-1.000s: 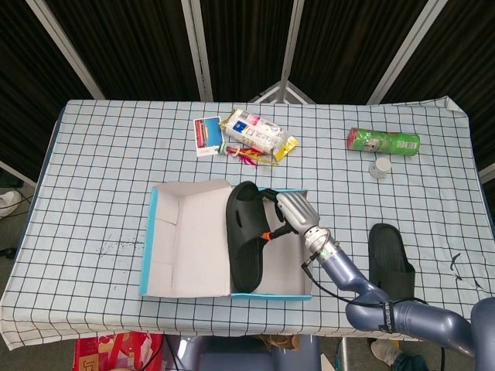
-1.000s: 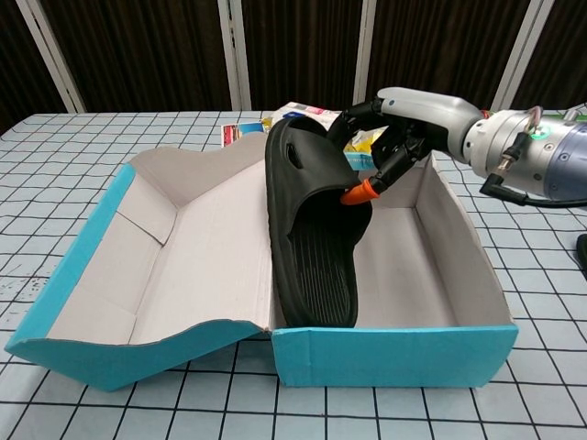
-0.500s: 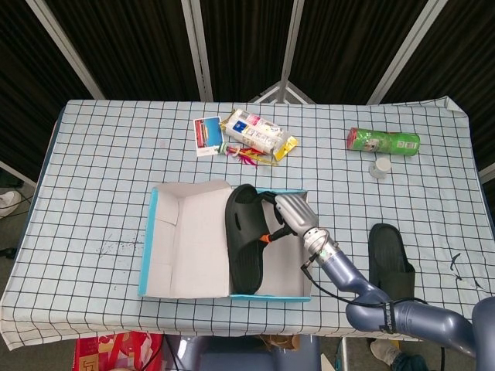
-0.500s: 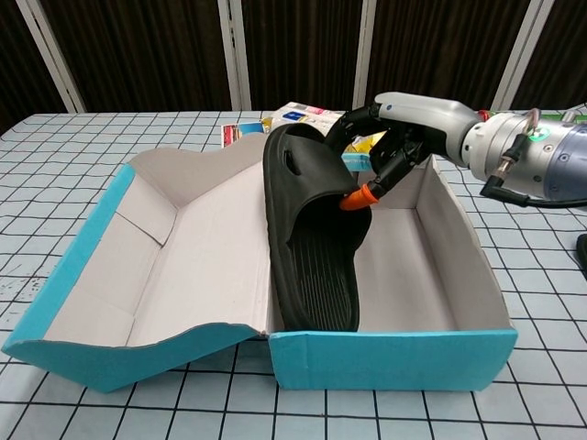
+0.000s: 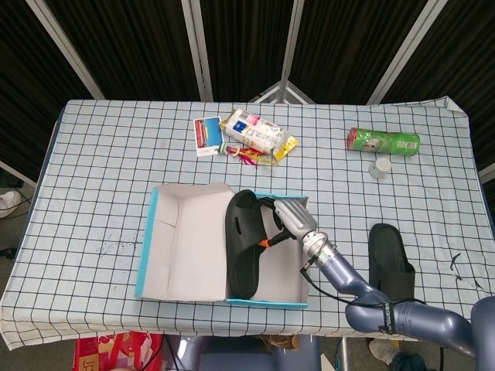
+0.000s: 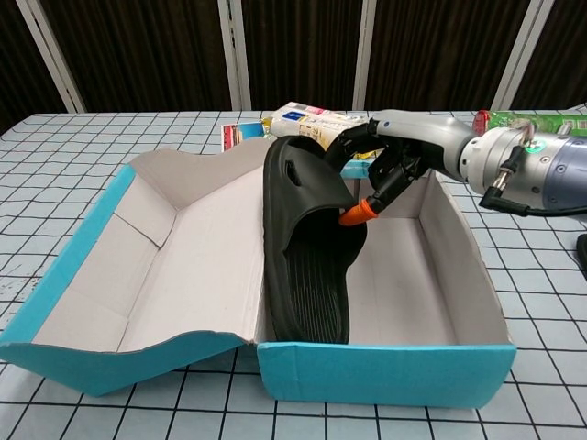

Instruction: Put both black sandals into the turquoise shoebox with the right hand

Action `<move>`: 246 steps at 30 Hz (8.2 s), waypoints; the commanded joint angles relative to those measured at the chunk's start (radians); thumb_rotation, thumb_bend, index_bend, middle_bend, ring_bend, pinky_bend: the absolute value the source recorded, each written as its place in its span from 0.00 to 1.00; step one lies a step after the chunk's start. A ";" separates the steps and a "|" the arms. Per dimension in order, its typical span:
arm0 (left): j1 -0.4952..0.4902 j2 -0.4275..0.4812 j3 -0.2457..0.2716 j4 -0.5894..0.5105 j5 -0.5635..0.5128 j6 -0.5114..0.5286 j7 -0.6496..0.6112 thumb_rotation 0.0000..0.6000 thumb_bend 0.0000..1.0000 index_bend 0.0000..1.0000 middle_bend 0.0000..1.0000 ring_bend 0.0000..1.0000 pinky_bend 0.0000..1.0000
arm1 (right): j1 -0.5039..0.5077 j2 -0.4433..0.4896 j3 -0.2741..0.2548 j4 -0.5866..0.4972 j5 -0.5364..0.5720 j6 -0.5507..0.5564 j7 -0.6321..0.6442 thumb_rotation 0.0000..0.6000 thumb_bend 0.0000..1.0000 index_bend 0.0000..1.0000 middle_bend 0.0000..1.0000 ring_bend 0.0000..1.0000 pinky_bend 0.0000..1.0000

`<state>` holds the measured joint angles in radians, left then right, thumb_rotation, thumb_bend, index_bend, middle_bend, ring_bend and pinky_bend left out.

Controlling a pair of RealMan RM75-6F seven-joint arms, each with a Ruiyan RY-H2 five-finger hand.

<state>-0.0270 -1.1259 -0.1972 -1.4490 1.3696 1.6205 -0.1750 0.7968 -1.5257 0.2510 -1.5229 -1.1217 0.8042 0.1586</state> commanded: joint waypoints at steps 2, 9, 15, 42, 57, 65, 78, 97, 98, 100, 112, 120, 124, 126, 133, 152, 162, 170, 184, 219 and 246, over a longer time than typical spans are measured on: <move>0.000 -0.001 -0.001 0.001 0.000 0.000 0.000 1.00 0.37 0.15 0.06 0.03 0.13 | 0.000 -0.012 -0.006 0.017 0.001 -0.004 0.000 1.00 0.56 0.77 0.65 0.73 0.53; -0.001 -0.001 -0.001 0.002 -0.002 -0.002 0.001 1.00 0.37 0.15 0.06 0.03 0.13 | 0.000 -0.031 -0.019 0.049 -0.007 -0.009 -0.003 1.00 0.56 0.77 0.65 0.73 0.53; -0.001 -0.002 -0.001 0.002 -0.001 -0.001 0.002 1.00 0.37 0.15 0.06 0.03 0.13 | 0.000 -0.042 -0.027 0.071 -0.017 -0.010 -0.012 1.00 0.56 0.77 0.65 0.73 0.53; 0.000 -0.001 -0.006 0.009 -0.006 0.001 -0.009 1.00 0.37 0.15 0.06 0.03 0.13 | 0.016 -0.141 -0.043 0.175 -0.006 -0.023 -0.073 1.00 0.56 0.77 0.65 0.73 0.53; 0.000 -0.001 -0.005 0.008 -0.004 -0.001 -0.010 1.00 0.37 0.15 0.06 0.03 0.13 | 0.018 -0.156 -0.023 0.175 0.068 -0.017 -0.145 1.00 0.56 0.76 0.64 0.73 0.53; -0.001 -0.002 -0.004 0.006 -0.003 -0.002 -0.007 1.00 0.37 0.15 0.06 0.03 0.13 | 0.030 -0.125 -0.011 0.131 0.164 -0.043 -0.210 1.00 0.56 0.60 0.49 0.73 0.52; -0.001 -0.002 -0.004 0.007 -0.003 -0.004 -0.008 1.00 0.37 0.15 0.06 0.03 0.13 | 0.045 -0.105 -0.005 0.075 0.252 -0.019 -0.288 1.00 0.39 0.44 0.36 0.73 0.52; -0.001 -0.002 -0.003 0.004 -0.001 -0.002 -0.006 1.00 0.37 0.15 0.06 0.03 0.13 | 0.059 -0.035 -0.001 0.007 0.270 0.004 -0.342 1.00 0.34 0.31 0.20 0.73 0.52; -0.001 -0.002 -0.003 0.003 -0.001 -0.003 -0.005 1.00 0.37 0.15 0.06 0.03 0.13 | 0.061 -0.028 -0.001 0.001 0.276 0.006 -0.349 1.00 0.34 0.31 0.20 0.73 0.52; -0.002 -0.002 -0.003 0.003 -0.001 -0.003 -0.004 1.00 0.37 0.15 0.06 0.03 0.13 | 0.064 -0.017 -0.001 -0.008 0.288 0.007 -0.360 1.00 0.34 0.31 0.19 0.73 0.52; 0.001 0.002 0.000 -0.004 0.002 -0.001 -0.005 1.00 0.37 0.15 0.06 0.03 0.13 | 0.100 0.029 -0.012 -0.067 0.464 0.054 -0.484 1.00 0.34 0.28 0.19 0.73 0.52; 0.002 0.003 -0.002 -0.004 0.002 0.001 -0.010 1.00 0.37 0.15 0.06 0.03 0.13 | 0.133 0.030 -0.005 -0.098 0.571 0.115 -0.556 1.00 0.34 0.28 0.19 0.73 0.52; 0.003 0.004 -0.002 -0.003 0.002 0.003 -0.014 1.00 0.37 0.15 0.06 0.03 0.13 | 0.136 0.026 0.001 -0.102 0.585 0.138 -0.561 1.00 0.34 0.28 0.19 0.73 0.52; 0.003 0.004 -0.002 -0.003 0.001 0.002 -0.015 1.00 0.37 0.15 0.06 0.03 0.13 | 0.138 0.028 0.002 -0.107 0.595 0.146 -0.567 1.00 0.34 0.28 0.19 0.73 0.52; 0.003 0.004 -0.002 -0.003 0.002 0.001 -0.013 1.00 0.37 0.15 0.06 0.03 0.13 | 0.144 0.055 0.003 -0.145 0.636 0.170 -0.600 1.00 0.34 0.25 0.18 0.73 0.52; 0.011 0.011 -0.005 -0.004 -0.002 0.008 -0.039 1.00 0.37 0.15 0.06 0.03 0.13 | 0.072 0.412 0.074 -0.503 0.675 0.352 -0.639 1.00 0.34 0.24 0.17 0.73 0.59; 0.013 0.012 -0.004 -0.019 0.003 0.015 -0.030 1.00 0.37 0.15 0.06 0.03 0.13 | -0.186 0.711 -0.084 -0.587 0.481 0.287 -0.486 1.00 0.33 0.24 0.17 0.73 0.61; 0.017 0.015 -0.007 -0.020 -0.003 0.018 -0.037 1.00 0.37 0.15 0.06 0.03 0.13 | -0.399 0.790 -0.259 -0.588 0.186 0.317 -0.415 1.00 0.32 0.23 0.17 0.73 0.64; 0.017 0.017 -0.006 -0.020 0.001 0.016 -0.041 1.00 0.37 0.15 0.06 0.03 0.13 | -0.575 0.676 -0.370 -0.458 0.043 0.384 -0.389 1.00 0.32 0.20 0.13 0.74 0.69; 0.011 0.011 -0.006 -0.022 -0.008 0.004 -0.014 1.00 0.37 0.16 0.06 0.03 0.13 | -0.600 0.419 -0.348 -0.332 0.037 0.391 -0.561 1.00 0.18 0.09 0.06 0.75 0.69; 0.009 0.010 -0.006 -0.022 -0.012 -0.004 -0.004 1.00 0.37 0.17 0.06 0.03 0.13 | -0.577 0.330 -0.286 -0.249 0.079 0.374 -0.583 1.00 0.21 0.39 0.21 0.77 0.70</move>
<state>-0.0185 -1.1160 -0.2028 -1.4705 1.3571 1.6167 -0.1790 0.2211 -1.2023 -0.0359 -1.7643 -1.0377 1.1754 -0.4283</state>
